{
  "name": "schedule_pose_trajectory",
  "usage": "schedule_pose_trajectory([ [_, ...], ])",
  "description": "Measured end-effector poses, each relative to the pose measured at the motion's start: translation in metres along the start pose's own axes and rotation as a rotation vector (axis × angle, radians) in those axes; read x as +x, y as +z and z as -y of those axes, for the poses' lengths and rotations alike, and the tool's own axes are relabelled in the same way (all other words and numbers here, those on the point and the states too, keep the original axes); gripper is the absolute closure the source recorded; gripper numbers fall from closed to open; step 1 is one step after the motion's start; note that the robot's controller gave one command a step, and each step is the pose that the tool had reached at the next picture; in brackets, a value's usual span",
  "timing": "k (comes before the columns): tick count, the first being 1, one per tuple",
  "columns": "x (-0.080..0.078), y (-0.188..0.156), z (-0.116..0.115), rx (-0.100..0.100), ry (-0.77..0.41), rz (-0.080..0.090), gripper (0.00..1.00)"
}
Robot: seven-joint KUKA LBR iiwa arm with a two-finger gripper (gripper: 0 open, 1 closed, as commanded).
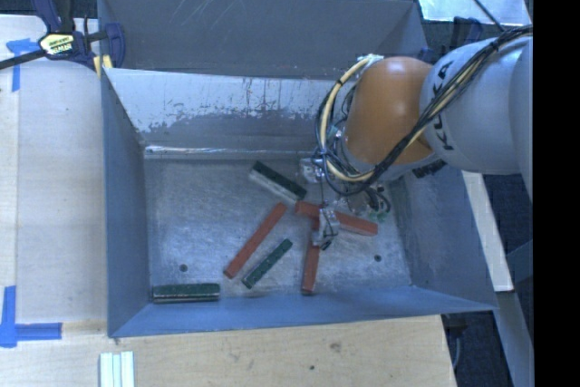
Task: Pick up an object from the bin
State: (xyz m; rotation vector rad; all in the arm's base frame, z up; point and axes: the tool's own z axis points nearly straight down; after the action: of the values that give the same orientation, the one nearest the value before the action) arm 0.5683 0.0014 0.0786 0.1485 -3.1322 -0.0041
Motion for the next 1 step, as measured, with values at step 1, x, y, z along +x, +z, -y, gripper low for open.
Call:
schedule_pose_trajectory([
  [1,-0.0331,0.0076,0.0299,0.003,-0.001,0.009,0.00],
])
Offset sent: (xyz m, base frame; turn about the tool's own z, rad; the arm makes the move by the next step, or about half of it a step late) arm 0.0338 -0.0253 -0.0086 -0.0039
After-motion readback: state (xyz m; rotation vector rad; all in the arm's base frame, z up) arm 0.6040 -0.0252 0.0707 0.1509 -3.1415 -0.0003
